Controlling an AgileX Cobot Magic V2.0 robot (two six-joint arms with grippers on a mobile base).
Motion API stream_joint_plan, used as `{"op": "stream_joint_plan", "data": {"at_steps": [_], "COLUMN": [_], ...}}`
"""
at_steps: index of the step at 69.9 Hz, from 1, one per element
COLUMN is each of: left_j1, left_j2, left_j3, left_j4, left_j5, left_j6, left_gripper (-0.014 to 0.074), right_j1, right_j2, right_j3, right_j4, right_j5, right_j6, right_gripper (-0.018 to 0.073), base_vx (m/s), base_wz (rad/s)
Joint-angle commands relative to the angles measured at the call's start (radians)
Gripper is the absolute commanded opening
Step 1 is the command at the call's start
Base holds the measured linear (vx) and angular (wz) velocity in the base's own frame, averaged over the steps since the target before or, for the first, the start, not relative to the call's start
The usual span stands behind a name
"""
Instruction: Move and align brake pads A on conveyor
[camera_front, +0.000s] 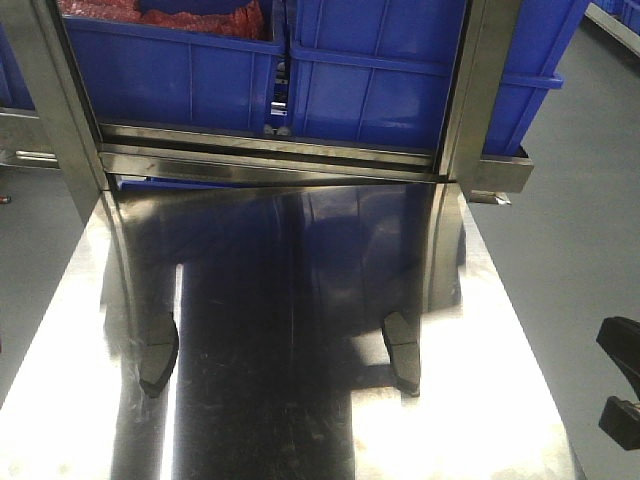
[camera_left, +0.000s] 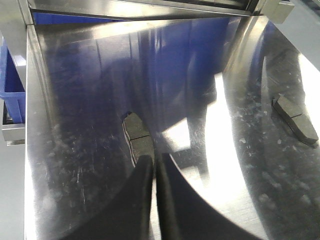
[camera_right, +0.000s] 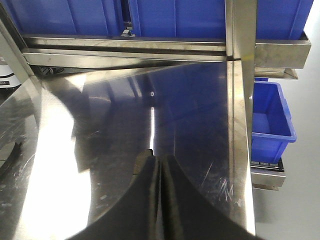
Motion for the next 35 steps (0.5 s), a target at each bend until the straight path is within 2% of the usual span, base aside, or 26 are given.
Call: {"op": "stream_joint_plan", "data": {"at_steps": [1, 35], "left_j1": [-0.005, -0.005], "left_j2": [0.002, 0.002], "left_j3": [-0.024, -0.024], "left_j4": [-0.003, -0.003], "left_j5": [-0.065, -0.070], "left_j6": [0.000, 0.000], "left_gripper": [-0.0006, -0.0006], "right_j1": [-0.005, -0.005], "right_j2": [0.007, 0.007], "right_j3": [-0.028, -0.028], "right_j4": [-0.009, -0.007], "right_j5": [-0.068, -0.068], "right_j6": [-0.005, -0.005], "right_gripper": [-0.0008, -0.0008], "base_vx": [0.00, 0.00], "base_wz": [0.00, 0.00]}}
